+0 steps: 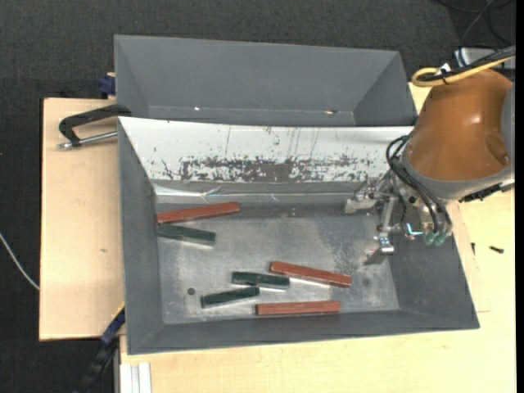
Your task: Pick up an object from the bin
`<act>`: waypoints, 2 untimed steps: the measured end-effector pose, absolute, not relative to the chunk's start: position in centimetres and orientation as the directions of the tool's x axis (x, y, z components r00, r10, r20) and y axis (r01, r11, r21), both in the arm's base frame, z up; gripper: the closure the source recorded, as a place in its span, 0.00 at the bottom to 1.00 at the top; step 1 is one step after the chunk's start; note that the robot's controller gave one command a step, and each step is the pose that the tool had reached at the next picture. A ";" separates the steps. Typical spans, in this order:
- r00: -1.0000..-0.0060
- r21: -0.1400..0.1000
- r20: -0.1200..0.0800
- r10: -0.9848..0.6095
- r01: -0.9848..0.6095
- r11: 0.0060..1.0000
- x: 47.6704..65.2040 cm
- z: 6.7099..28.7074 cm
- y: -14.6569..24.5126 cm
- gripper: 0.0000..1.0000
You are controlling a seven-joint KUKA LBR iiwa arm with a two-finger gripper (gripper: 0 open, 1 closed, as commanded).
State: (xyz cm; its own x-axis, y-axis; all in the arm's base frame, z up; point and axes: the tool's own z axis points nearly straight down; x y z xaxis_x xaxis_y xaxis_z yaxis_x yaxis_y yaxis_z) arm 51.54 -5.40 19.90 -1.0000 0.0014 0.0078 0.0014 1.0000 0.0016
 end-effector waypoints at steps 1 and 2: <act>-1.000 0.001 0.000 0.000 0.000 1.000 51.6 20.3 -5.4 0.00; -1.000 0.001 -0.007 0.027 0.027 1.000 52.1 14.8 -4.6 0.00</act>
Offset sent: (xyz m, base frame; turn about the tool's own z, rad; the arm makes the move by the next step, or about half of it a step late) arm 0.0067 0.0194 -0.1290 0.0585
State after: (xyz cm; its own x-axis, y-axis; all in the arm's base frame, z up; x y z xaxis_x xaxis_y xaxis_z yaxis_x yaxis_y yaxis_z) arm 52.11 -4.57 14.82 -0.9996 0.0269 -0.0071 0.0269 0.9996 0.0007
